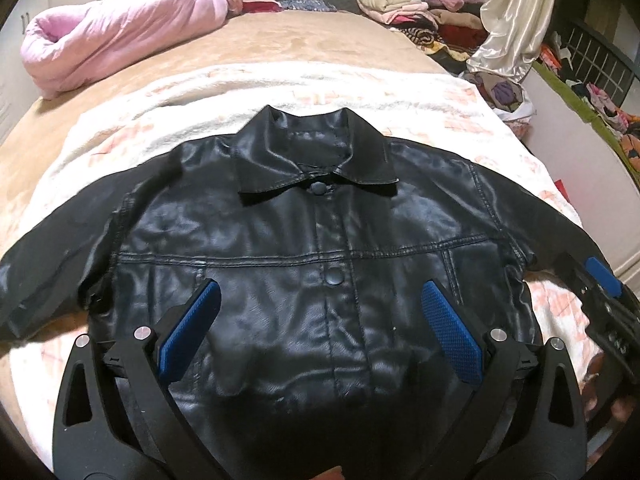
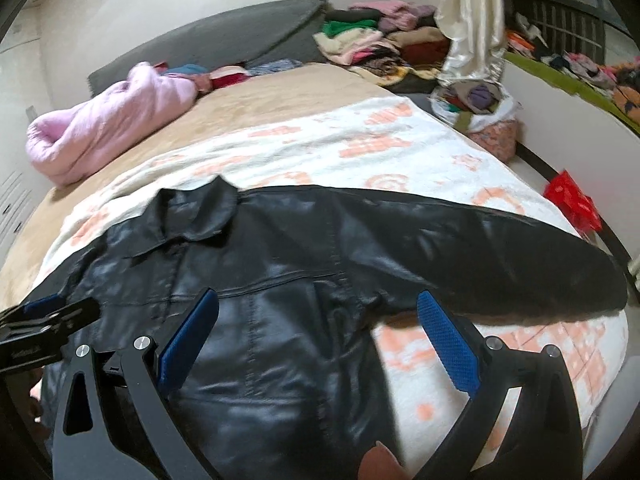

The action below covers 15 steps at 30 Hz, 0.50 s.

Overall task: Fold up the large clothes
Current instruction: 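Grasp the jacket sleeve with the right tool and fold it across the jacket body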

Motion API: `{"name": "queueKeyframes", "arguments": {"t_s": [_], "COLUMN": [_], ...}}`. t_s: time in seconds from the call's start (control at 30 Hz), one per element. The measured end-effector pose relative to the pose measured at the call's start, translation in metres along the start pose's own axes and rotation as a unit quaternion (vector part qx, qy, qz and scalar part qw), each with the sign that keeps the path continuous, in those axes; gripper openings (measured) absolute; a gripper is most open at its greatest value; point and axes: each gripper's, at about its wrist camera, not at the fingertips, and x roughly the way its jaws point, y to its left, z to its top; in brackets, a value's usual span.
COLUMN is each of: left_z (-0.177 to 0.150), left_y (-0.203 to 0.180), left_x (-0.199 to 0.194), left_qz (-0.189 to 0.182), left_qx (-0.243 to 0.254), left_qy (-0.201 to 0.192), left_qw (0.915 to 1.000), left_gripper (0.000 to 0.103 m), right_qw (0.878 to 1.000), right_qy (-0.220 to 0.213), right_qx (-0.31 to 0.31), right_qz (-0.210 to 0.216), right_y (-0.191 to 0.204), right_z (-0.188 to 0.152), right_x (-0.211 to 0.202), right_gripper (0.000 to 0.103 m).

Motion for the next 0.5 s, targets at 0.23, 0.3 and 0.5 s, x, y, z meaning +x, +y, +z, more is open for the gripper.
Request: {"name": "queueKeyframes", "arguments": {"t_s": [0.23, 0.3, 0.5], "left_z": [0.004, 0.006, 0.006], "left_y": [-0.011, -0.014, -0.015], "left_x": [0.023, 0.029, 0.047], "left_qz": [-0.002, -0.001, -0.009], "left_qx": [0.016, 0.021, 0.027], "left_qy": [0.006, 0.006, 0.013], "left_qw": [0.9999, 0.9998, 0.9995], "left_gripper": [0.094, 0.094, 0.094], "right_qw": [0.998, 0.996, 0.986], "right_qy": [-0.002, -0.005, -0.005], "right_qx": [0.037, 0.055, 0.120], "right_qz": [-0.055, -0.065, -0.113], "right_y": [-0.043, -0.058, -0.106], "right_z": [0.002, 0.002, -0.001], "right_x": [0.028, 0.032, 0.039], "right_gripper": [0.099, 0.099, 0.099]}}
